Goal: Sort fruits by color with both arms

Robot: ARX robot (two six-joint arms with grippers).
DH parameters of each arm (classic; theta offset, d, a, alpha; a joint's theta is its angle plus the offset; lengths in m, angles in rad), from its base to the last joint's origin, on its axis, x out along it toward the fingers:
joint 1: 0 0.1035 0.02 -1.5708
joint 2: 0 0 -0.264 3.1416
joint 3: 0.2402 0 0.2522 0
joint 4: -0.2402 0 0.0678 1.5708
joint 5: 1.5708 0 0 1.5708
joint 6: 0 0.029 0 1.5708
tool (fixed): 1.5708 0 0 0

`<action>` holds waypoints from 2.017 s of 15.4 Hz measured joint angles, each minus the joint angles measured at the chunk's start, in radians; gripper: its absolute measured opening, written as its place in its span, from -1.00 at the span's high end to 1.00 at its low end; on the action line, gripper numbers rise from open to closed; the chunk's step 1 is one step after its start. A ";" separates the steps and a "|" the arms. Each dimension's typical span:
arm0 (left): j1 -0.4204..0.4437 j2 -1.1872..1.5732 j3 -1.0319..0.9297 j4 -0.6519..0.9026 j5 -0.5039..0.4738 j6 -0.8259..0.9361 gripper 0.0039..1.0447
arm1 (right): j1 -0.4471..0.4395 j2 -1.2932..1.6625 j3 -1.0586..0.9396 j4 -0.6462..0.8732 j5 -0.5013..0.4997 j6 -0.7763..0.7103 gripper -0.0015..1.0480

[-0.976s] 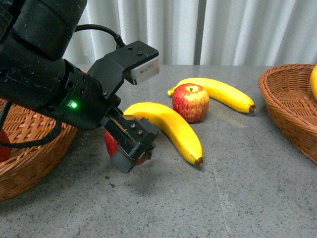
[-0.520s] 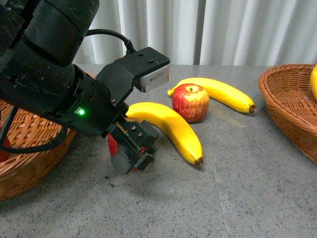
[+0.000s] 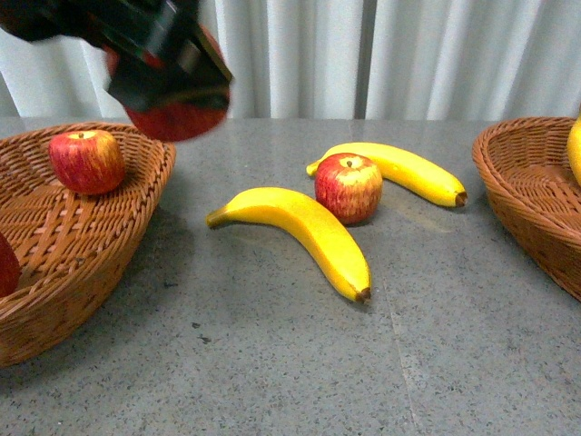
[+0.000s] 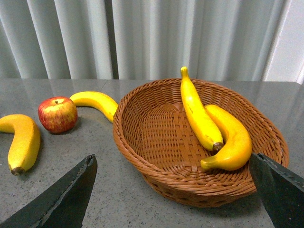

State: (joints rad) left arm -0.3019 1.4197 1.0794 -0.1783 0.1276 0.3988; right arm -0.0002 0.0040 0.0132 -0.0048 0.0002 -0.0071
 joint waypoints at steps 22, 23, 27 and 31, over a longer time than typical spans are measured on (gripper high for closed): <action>0.288 0.261 -0.043 0.145 -0.011 -0.275 -0.76 | 0.000 0.000 0.000 0.000 0.000 0.000 -0.87; 0.282 0.238 -0.050 0.151 -0.010 -0.266 -0.91 | 0.000 0.000 0.000 0.000 0.000 0.000 -0.87; 0.220 0.025 -0.070 0.163 0.003 -0.249 -0.88 | 0.000 0.000 0.000 0.000 0.000 0.000 -0.87; 0.016 0.068 0.033 0.156 -0.035 -0.249 -0.88 | 0.000 0.000 0.000 0.000 0.000 0.000 -0.87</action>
State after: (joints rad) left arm -0.2863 1.4879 1.1122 -0.0219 0.0929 0.1501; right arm -0.0002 0.0040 0.0132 -0.0048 0.0002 -0.0071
